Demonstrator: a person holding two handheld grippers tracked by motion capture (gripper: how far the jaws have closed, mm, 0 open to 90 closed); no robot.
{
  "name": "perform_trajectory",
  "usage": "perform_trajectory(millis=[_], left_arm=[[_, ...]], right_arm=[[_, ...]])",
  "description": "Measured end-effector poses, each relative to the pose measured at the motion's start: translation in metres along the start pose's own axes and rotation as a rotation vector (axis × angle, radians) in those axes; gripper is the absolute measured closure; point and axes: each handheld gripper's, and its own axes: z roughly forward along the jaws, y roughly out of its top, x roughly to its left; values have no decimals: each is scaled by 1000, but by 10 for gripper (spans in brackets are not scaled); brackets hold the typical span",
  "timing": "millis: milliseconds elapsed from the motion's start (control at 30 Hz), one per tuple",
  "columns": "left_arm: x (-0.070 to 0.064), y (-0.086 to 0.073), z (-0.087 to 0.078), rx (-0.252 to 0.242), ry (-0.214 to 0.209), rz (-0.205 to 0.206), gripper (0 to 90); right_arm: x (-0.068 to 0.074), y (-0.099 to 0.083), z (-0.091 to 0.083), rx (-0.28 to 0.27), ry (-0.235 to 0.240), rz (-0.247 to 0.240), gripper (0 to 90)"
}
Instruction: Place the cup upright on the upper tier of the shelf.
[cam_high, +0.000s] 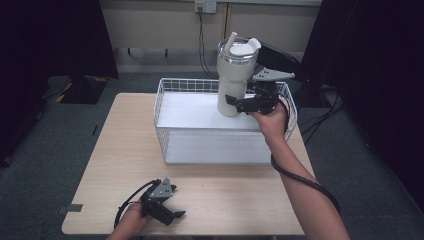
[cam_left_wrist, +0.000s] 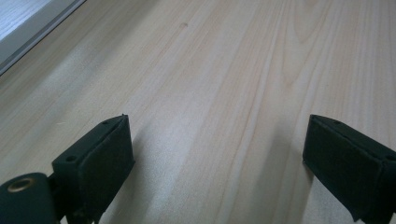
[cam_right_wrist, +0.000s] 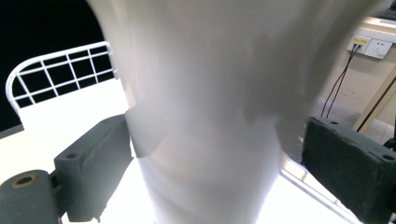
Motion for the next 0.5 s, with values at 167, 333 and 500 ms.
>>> perform_trajectory(millis=[167,333,500], left_arm=[[0,1,1,4,-11,9,46],[-1,1,1,4,-11,9,45],[-1,1,1,4,-11,9,45]], right_arm=[[-2,-5,-11,8,-1,6,82],[0,-7,-24,15,-3,-15,83],[3,-7,-35,10,12,-22,83]])
